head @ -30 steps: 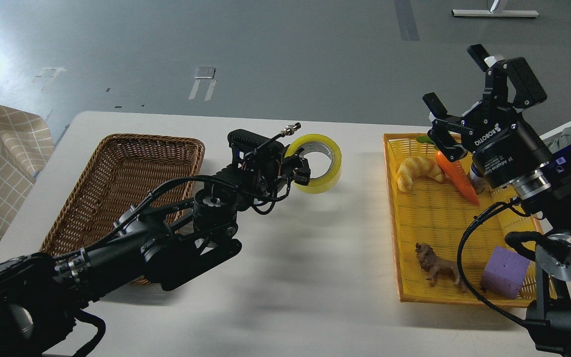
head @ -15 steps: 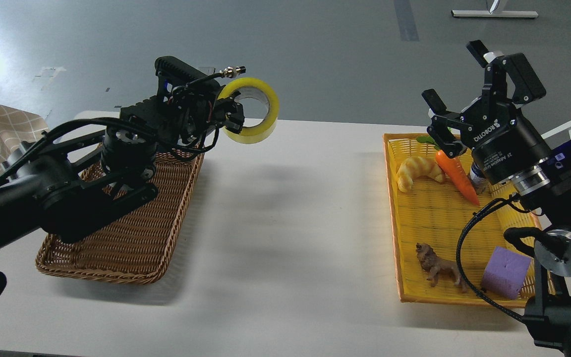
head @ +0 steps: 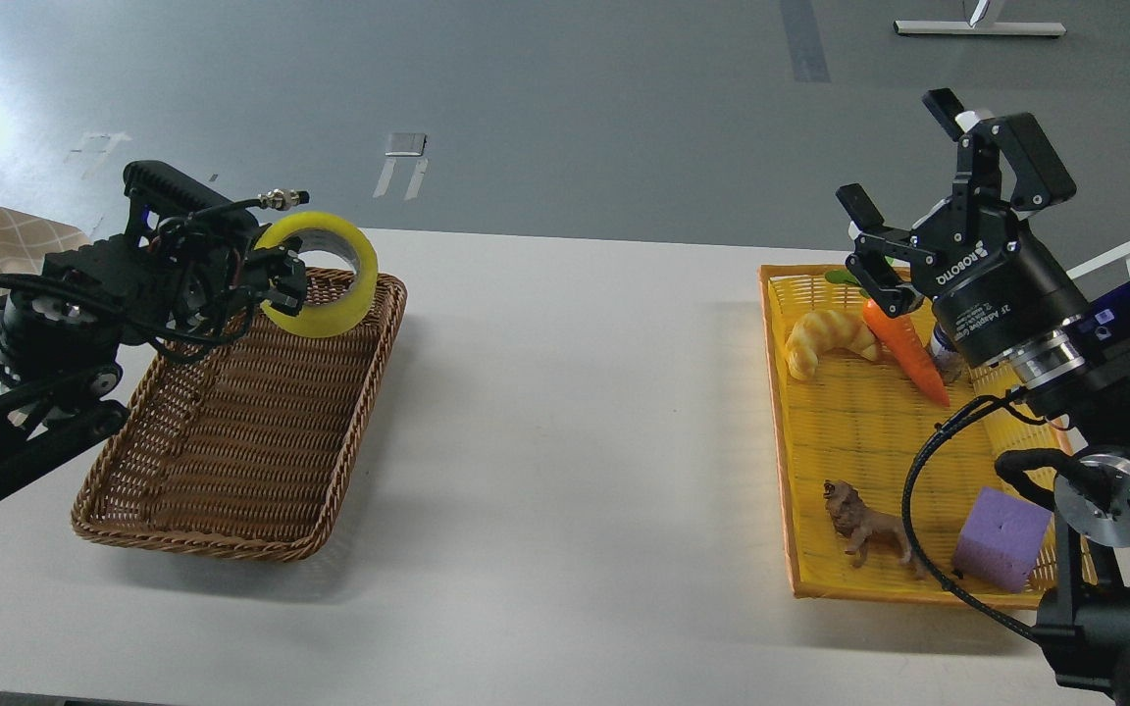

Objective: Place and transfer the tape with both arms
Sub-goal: 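Lower the tape roll into the woven basket and open the left gripper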

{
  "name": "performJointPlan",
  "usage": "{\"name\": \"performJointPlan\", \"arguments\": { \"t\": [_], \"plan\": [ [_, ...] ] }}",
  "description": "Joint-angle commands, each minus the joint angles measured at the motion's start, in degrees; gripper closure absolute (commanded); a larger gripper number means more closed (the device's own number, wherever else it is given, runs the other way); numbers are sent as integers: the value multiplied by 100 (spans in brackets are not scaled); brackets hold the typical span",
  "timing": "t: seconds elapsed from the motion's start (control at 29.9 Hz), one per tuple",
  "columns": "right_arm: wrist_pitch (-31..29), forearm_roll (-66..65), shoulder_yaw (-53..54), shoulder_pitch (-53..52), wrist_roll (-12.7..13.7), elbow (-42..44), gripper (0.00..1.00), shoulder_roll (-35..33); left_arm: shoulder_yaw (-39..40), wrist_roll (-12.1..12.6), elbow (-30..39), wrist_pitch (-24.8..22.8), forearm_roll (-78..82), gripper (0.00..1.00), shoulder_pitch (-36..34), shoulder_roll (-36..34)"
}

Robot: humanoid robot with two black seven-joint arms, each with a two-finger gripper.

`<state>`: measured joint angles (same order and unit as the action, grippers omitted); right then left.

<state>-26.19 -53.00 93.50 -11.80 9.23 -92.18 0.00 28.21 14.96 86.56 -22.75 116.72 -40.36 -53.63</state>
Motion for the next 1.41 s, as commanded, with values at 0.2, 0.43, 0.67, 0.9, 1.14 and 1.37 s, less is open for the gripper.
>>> {"name": "performJointPlan", "arguments": {
  "t": [0.2,0.43,0.67,0.9,1.14,1.37],
  "plan": [
    [0,1,-7,-16,0,86,0,0,18,-651,10,52,-9,100,362,-630],
    [-9,-8,-7,11,0,86,0,0,80,-696,-51,341,-79,100,880,-640],
    [0,-8,-7,54,0,86,0,0,80,-714,-201,447,-202,100,1004,-578],
    [0,-17,-7,99,0,51,0,0,88,-1030,-342,517,-457,99,1092,-578],
    [8,-26,-7,125,0,25,0,0,97,-1030,-482,693,-466,96,1250,-482],
    [8,-26,2,213,0,7,0,0,97,-1162,-772,702,-466,92,1259,-323]
  ]
}}
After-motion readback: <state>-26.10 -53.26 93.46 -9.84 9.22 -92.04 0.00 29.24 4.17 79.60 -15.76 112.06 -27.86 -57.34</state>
